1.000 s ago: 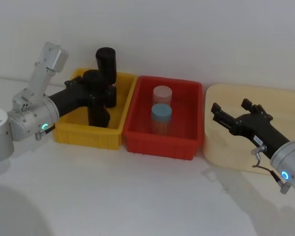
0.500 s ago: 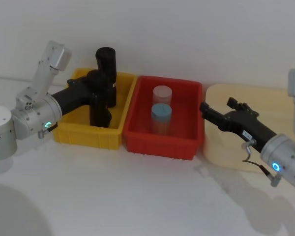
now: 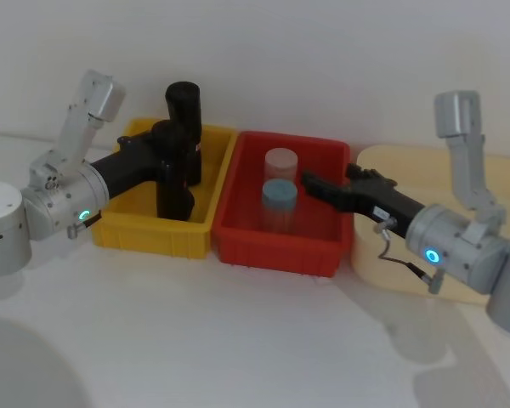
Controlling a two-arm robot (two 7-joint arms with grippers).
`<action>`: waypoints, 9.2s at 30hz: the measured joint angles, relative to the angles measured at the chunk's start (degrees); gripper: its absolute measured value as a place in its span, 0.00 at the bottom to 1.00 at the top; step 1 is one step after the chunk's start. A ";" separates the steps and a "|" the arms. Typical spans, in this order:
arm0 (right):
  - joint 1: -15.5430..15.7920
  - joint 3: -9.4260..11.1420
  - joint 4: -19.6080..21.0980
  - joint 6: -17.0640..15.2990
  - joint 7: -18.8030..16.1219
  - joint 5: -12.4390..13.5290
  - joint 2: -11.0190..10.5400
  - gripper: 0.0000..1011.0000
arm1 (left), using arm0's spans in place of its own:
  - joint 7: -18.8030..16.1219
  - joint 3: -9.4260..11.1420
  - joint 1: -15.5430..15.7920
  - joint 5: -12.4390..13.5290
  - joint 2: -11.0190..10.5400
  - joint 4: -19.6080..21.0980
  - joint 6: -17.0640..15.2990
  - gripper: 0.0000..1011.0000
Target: Pick up the garbage bag with the one hand and transfer it to the other hand.
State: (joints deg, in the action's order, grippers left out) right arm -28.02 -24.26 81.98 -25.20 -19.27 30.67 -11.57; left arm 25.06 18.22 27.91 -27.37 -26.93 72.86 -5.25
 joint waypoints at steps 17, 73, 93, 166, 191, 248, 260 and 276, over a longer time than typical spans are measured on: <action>-6.81 -5.34 -7.98 -0.57 -0.14 -2.75 2.67 0.99 | 0.01 0.07 0.09 0.06 0.07 -0.09 0.02 0.50; -15.36 -13.17 -25.18 8.12 -2.38 -13.36 7.16 0.99 | 0.01 0.07 0.13 0.05 0.07 -0.09 0.01 0.50; -14.42 -12.28 -22.19 7.95 -3.14 -13.90 6.92 0.99 | 0.01 0.07 0.13 0.05 0.07 -0.09 0.01 0.50; -14.80 -9.59 -27.30 9.34 -4.72 -14.57 7.72 0.64 | 0.01 0.07 0.13 0.06 0.07 -0.09 0.01 0.50; -11.37 -8.04 -19.09 12.23 -1.88 -15.71 6.19 0.64 | -2.21 -3.32 -1.96 0.38 -0.98 10.46 0.38 0.50; 13.69 14.43 16.69 13.49 13.92 -13.65 -5.56 0.64 | 13.33 13.06 22.81 -1.70 17.41 -7.01 0.99 0.50; 9.92 12.62 11.21 9.77 10.56 -13.00 -5.64 0.86 | 13.78 13.77 23.62 -1.85 18.28 -7.72 1.15 0.50; 10.82 12.39 12.39 10.30 7.37 -12.63 -6.90 0.99 | 13.97 14.10 24.01 -1.95 18.69 -8.07 1.24 0.50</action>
State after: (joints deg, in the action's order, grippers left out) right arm -17.20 -11.87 94.36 -14.90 -11.90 18.04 -18.48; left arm 39.03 32.32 51.93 -29.32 -8.24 64.79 -4.01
